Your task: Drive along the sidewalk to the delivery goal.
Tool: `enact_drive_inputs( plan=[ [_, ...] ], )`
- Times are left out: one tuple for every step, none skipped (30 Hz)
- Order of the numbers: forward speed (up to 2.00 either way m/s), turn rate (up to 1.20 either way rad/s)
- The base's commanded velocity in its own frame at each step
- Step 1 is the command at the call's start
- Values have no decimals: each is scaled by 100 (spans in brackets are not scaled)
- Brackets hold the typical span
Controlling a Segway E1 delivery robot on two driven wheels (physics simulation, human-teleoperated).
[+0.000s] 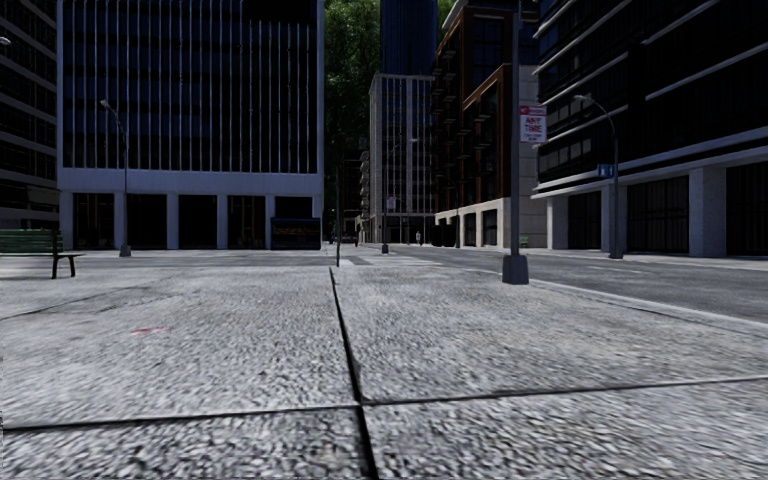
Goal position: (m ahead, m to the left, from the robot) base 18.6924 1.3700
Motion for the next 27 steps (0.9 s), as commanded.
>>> enact_drive_inputs(
  plan=[
    [200, 0],
    [200, 0],
    [200, 0],
    [200, 0],
    [200, 0],
    [200, 0],
    [200, 0],
    [200, 0],
    [200, 0],
    [200, 0],
    [200, 0],
    [200, 0],
    [200, 0],
    [200, 0],
    [200, 0],
    [200, 0],
    [200, 0],
    [200, 0],
    [200, 0],
    [200, 0],
    [200, 0],
    [200, 0],
    [200, 0],
    [200, 0],
    [200, 0],
    [200, 0],
    [200, 0]
  ],
)
